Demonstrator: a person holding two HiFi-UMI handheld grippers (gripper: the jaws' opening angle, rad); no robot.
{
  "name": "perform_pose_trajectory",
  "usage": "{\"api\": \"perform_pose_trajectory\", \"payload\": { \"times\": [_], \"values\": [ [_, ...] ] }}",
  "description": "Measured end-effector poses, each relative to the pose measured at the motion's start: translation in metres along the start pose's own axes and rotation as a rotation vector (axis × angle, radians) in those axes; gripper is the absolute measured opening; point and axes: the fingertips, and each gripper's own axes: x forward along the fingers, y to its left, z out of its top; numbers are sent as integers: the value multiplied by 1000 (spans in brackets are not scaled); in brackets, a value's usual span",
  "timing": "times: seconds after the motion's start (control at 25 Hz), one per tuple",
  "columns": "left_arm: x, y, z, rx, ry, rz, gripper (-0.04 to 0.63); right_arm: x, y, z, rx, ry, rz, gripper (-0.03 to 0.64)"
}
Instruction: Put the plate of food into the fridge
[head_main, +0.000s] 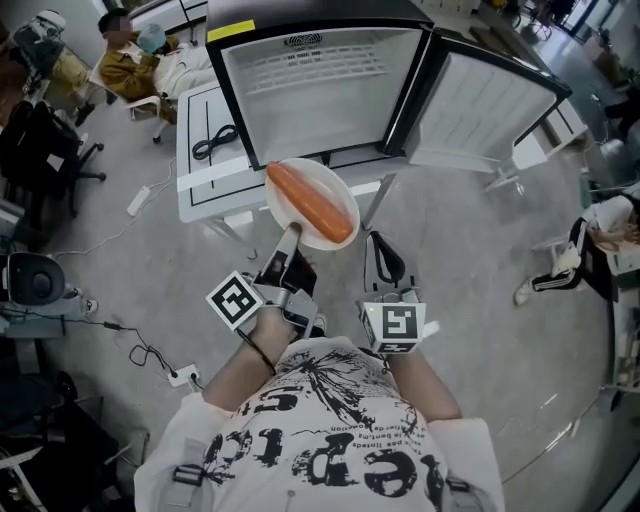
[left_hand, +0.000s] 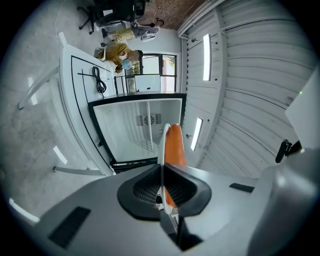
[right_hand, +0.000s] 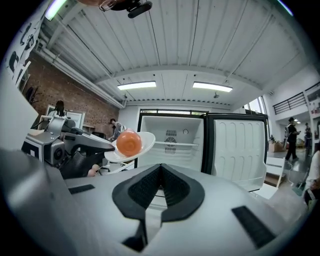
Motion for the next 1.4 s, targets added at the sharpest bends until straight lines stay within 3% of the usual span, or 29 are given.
{"api": "perform_pose_trajectory", "payload": {
  "times": [0.48, 1.04, 1.24, 1.4],
  "values": [
    [67, 15, 42, 9, -71, 15, 25, 87, -35, 9, 38, -16, 73, 2],
    [172, 17, 44, 74, -311, 24, 25, 187, -118, 23, 32, -61, 335, 2],
    [193, 17, 48, 67, -397, 28, 24, 207, -141, 22, 31, -66, 383, 2],
    [205, 18, 51, 80, -420, 40, 25, 223, -148, 19, 42, -60, 413, 2]
  ]
}}
